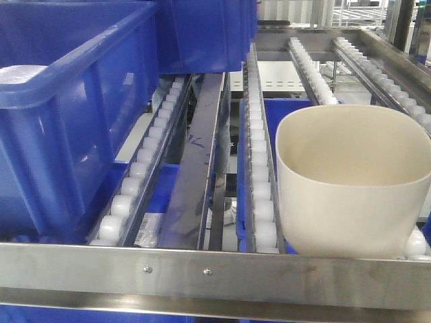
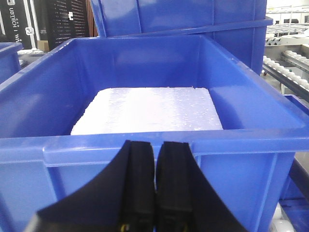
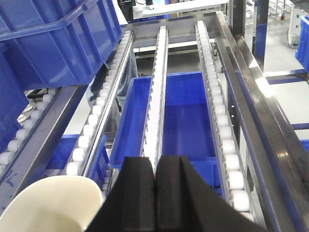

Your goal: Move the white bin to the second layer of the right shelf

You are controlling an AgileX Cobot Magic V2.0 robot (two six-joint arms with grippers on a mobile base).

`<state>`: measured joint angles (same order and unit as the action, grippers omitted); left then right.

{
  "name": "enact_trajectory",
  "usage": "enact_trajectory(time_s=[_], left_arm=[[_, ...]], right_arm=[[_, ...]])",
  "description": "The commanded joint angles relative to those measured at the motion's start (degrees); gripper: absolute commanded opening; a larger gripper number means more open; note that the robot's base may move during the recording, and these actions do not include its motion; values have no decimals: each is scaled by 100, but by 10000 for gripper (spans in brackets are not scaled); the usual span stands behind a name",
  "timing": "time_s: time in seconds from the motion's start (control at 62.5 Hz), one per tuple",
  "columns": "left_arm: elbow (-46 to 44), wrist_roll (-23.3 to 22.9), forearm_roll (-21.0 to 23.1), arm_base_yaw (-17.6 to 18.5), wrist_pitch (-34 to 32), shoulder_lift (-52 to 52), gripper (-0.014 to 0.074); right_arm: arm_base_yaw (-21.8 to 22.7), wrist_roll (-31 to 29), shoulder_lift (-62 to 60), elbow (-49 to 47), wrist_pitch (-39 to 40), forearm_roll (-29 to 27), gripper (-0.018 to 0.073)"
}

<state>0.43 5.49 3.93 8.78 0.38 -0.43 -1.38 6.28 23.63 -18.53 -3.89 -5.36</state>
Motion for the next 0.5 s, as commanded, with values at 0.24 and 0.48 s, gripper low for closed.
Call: enact_trajectory(time_s=[0.24,0.48], left_arm=[[190,-43,29,19,-499,-76,85],[190,-43,29,19,-499,-76,85]], right_arm=[[29,-17,-160,-173,354,18,56],[243,-17,-1317,443,-274,117,56]])
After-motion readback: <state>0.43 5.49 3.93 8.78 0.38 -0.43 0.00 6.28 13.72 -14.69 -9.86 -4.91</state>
